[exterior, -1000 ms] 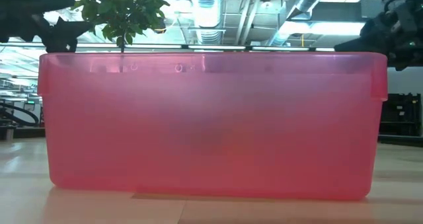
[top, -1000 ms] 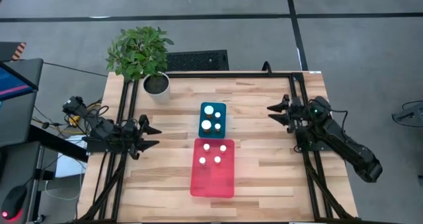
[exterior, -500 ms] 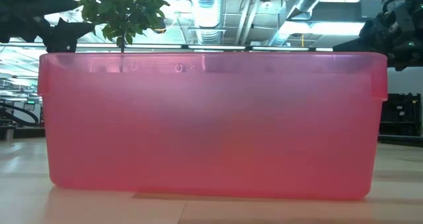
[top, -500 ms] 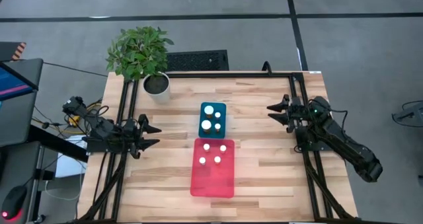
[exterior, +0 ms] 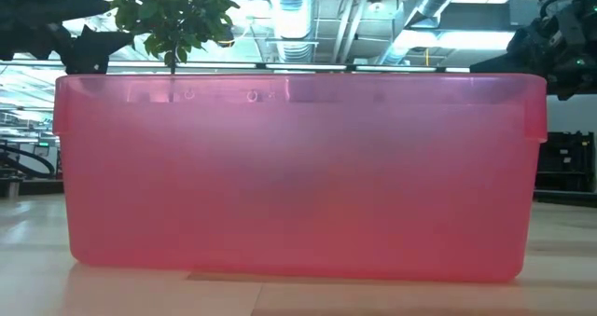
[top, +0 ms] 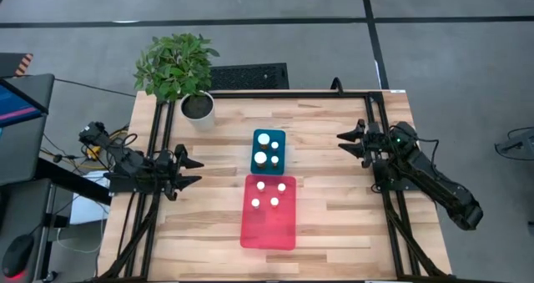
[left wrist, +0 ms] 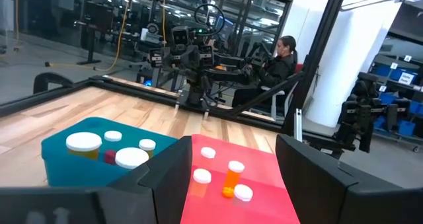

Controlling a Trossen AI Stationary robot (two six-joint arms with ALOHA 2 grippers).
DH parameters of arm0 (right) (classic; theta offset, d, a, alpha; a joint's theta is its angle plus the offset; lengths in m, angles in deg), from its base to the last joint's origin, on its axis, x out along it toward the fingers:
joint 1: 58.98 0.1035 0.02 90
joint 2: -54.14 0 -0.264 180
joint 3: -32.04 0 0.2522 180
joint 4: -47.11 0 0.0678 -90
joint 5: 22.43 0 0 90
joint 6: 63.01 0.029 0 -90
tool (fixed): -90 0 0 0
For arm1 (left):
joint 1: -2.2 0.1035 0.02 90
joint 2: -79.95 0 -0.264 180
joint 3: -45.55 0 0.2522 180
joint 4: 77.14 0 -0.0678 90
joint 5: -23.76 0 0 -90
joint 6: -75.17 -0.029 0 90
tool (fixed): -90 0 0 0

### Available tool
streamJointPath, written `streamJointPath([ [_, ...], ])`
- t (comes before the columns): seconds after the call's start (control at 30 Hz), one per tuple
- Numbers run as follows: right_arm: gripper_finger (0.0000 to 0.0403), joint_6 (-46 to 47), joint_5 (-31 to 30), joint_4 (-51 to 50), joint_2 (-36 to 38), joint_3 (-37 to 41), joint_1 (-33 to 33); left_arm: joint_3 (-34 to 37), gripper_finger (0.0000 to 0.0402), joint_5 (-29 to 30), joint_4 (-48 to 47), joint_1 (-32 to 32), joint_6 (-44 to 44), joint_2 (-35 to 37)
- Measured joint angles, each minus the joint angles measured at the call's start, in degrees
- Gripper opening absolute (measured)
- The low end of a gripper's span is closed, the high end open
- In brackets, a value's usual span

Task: Pick and place medicine bottles into bin by pill shape (circle, oval)
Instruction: Return to Home Position

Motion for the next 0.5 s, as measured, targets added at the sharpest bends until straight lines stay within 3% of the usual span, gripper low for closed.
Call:
streamJointPath([
  [0.5, 0.0205, 0.0, 0.0, 0.0, 0.0, 0.0, 0.0, 0.0, 0.0211, 0.1, 0.0, -1.1, 0.1, 0.0],
])
